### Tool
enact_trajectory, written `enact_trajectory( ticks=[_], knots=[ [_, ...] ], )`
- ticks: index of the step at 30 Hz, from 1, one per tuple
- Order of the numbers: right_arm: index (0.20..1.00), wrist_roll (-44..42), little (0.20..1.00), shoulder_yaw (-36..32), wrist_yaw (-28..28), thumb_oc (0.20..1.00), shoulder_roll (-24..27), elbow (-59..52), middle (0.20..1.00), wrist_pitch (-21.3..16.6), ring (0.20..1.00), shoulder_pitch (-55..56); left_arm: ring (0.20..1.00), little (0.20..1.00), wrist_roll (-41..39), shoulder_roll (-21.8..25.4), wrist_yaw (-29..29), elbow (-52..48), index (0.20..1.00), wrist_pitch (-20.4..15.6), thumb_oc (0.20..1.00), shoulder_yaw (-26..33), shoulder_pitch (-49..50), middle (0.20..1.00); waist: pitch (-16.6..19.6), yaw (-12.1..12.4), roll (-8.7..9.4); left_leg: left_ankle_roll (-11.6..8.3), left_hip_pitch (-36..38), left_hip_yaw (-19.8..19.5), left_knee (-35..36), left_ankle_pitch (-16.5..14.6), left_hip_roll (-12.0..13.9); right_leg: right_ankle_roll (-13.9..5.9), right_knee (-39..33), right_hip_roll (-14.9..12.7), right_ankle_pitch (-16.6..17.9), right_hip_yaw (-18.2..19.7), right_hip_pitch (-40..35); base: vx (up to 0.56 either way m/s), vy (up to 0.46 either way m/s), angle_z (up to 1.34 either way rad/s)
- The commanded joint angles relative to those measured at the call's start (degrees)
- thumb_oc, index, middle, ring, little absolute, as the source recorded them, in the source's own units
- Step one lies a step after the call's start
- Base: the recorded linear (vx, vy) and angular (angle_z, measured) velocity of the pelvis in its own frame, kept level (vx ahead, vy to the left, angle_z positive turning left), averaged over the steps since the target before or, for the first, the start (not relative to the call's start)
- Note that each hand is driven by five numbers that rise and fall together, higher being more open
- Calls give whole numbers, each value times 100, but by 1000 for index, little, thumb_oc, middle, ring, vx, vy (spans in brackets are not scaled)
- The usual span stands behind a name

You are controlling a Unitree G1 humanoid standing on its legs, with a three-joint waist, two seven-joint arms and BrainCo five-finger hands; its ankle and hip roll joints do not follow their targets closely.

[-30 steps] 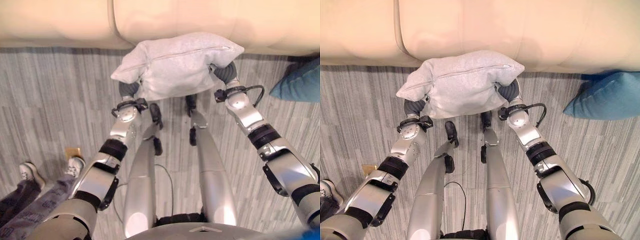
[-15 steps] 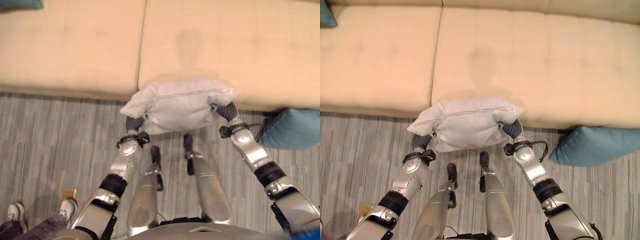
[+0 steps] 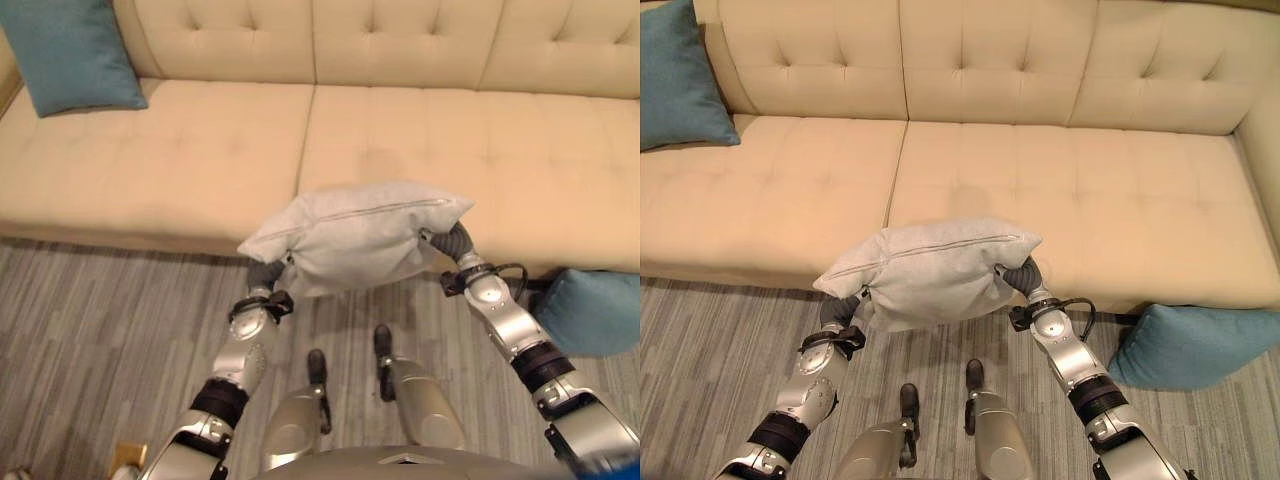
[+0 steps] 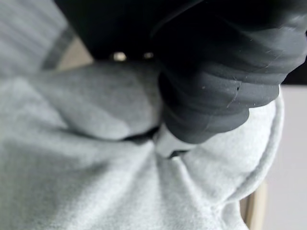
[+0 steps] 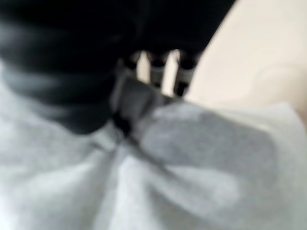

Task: Pick up all the scattered cushions and arrange them neatly on the sofa.

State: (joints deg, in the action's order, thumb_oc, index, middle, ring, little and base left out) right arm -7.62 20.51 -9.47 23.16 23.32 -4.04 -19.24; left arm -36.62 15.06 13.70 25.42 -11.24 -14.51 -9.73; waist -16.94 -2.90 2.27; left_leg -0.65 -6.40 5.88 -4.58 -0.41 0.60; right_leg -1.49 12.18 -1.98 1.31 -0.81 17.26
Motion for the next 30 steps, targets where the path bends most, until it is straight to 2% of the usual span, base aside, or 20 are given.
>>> enact_trajectory(
  ticks=[1, 3, 6, 9, 10, 12, 14, 15, 16, 17, 19, 20, 21, 22, 23, 26, 27, 28, 29, 30],
  knots=[
    [200, -22, 200, 124, 247, 200, -429, -650, 200, -471, 200, 23, 200, 200, 349, 88, -455, -879, 200, -215, 200, -160, -8, 200, 325, 61, 310, -135, -184, -435, -615, -485, -78, -1060, -525, -726, 310, 412, -568, -6, 238, -21],
    [200, -42, 200, 103, 240, 200, -549, -547, 200, -484, 200, 31, 200, 200, 497, 224, -384, -918, 200, -228, 200, -112, -30, 200, 288, 90, 322, -8, -173, -324, -618, -541, -145, -1177, -87, -765, 519, 452, -338, 6, 253, -23],
    [200, -95, 200, 108, 259, 200, -584, -525, 200, -501, 200, 34, 200, 200, 581, 291, -331, -973, 200, -249, 200, -82, -9, 200, 271, 113, 290, 49, -36, -266, -539, -564, -132, -1093, 259, -616, 434, 408, -166, 52, 160, -30],
    [200, -151, 200, 75, 291, 200, -544, -500, 200, -534, 200, 14, 200, 200, 634, 301, -309, -1020, 200, -270, 200, -25, 11, 200, 312, 58, 311, 117, 160, -328, -346, -569, -287, -941, 155, -157, 276, 377, -15, 133, 151, -18],
    [200, -217, 200, 119, 291, 200, -518, -432, 200, -569, 200, -61, 200, 200, 633, 282, -289, -1024, 200, -273, 200, -43, -39, 200, 341, 43, 355, 153, 268, -363, -238, -585, -428, -832, -129, 102, 308, 238, 49, 219, 139, -5],
    [200, -269, 200, 161, 285, 200, -486, -403, 200, -588, 200, -135, 200, 200, 588, 214, -259, -987, 200, -254, 200, -46, -105, 200, 359, -5, 372, 187, 410, -492, -152, -619, -583, -787, -375, 363, 401, 115, 240, 233, 100, -13],
    [200, -288, 200, 159, 290, 200, -448, -410, 200, -588, 200, -114, 200, 200, 560, 178, -266, -938, 200, -244, 200, -64, -132, 200, 363, -74, 357, 192, 471, -606, -148, -640, -639, -777, -386, 482, 405, 224, 274, 197, 30, 26],
    [200, -272, 200, 79, 267, 200, -312, -467, 200, -574, 200, 66, 200, 200, 508, 88, -386, -863, 200, -231, 200, -202, -175, 200, 443, -216, 340, 129, 497, -943, -231, -649, -757, -689, -457, 671, 326, 956, 50, 171, -6, 79],
    [200, -272, 200, 77, 267, 200, -308, -470, 200, -573, 200, 71, 200, 200, 508, 84, -387, -862, 200, -232, 200, -205, -173, 200, 438, -218, 334, 129, 504, -949, -236, -655, -754, -687, -462, 671, 324, 949, 38, 341, -60, 155],
    [200, -248, 200, 50, 268, 200, -235, -488, 200, -557, 200, 100, 200, 200, 533, -27, -446, -726, 200, -225, 200, -267, -169, 200, 526, -269, 269, -11, 516, -1117, -369, -615, -758, -561, -459, 712, 330, 1072, -47, 177, -53, 138],
    [200, -216, 200, 29, 266, 200, -174, -557, 200, -552, 200, 134, 200, 200, 511, -71, -485, -730, 200, -211, 200, -282, -151, 200, 566, -299, 222, -104, 494, -1120, -602, -536, -750, -517, -483, 648, 312, 935, -119, 258, -98, 76],
    [200, -233, 200, -112, 237, 200, -94, -700, 200, -588, 200, 281, 200, 200, 423, -151, -531, -706, 200, -194, 200, -314, -169, 200, 530, -477, 190, -481, 247, -551, -1545, -149, -322, -387, -498, 455, 233, 693, -387, 236, -110, 46],
    [200, -233, 200, -113, 237, 200, -96, -701, 200, -587, 200, 280, 200, 200, 423, -149, -531, -705, 200, -194, 200, -314, -171, 200, 543, -484, 197, -482, 226, -555, -1545, -135, -330, -387, -506, 446, 245, 691, -372, 229, -139, 130],
    [200, -245, 200, -101, 171, 200, -84, -688, 200, -572, 200, 310, 200, 200, 405, -157, -608, -678, 200, -182, 200, -388, -210, 200, 455, -435, 238, -468, -22, -464, -2087, -65, -195, -256, -529, 393, 74, 580, -626, 129, -98, 122],
    [200, -251, 200, -103, 147, 200, -79, -702, 200, -570, 200, 330, 200, 200, 400, -155, -605, -661, 200, -178, 200, -438, -250, 200, 443, -415, 246, -432, -166, -418, -2198, -30, -160, -213, -546, 378, 25, 562, -719, 185, -122, 96],
    [200, -249, 200, -207, 77, 200, -102, -700, 200, -565, 200, 381, 200, 200, 416, -154, -585, -567, 200, -147, 200, -489, -352, 200, 498, -399, 287, -280, -592, -188, -1411, -229, 45, -259, -650, 270, -71, 517, -914, 177, -28, 14],
    [200, -249, 200, -207, 76, 200, -102, -699, 200, -567, 200, 381, 200, 200, 416, -155, -585, -564, 200, -149, 200, -491, -353, 200, 488, -395, 292, -276, -565, -182, -1392, -230, 39, -262, -650, 264, -80, 521, -932, 311, 88, 25],
    [200, -222, 200, -182, -21, 200, -192, -599, 200, -589, 200, 370, 200, 200, 500, -112, -518, -575, 200, -180, 200, -546, -446, 200, 513, -261, 199, -391, -812, -482, -412, 345, 176, -288, -674, 378, -193, 643, -1060, 241, 78, 11],
    [200, -221, 200, -182, -21, 200, -193, -597, 200, -591, 200, 370, 200, 200, 500, -112, -517, -575, 200, -180, 200, -548, -445, 200, 506, -265, 208, -391, -783, -483, -380, 358, 165, -288, -670, 368, -205, 640, -1074, 315, 114, -17],
    [200, -216, 200, -177, -28, 200, -207, -566, 200, -580, 200, 356, 200, 200, 512, -105, -502, -590, 200, -185, 200, -533, -441, 200, 505, -207, 176, -440, -851, -601, -184, 542, 196, -273, -663, 387, -274, 691, -1157, 169, 90, -30]
  ],
)
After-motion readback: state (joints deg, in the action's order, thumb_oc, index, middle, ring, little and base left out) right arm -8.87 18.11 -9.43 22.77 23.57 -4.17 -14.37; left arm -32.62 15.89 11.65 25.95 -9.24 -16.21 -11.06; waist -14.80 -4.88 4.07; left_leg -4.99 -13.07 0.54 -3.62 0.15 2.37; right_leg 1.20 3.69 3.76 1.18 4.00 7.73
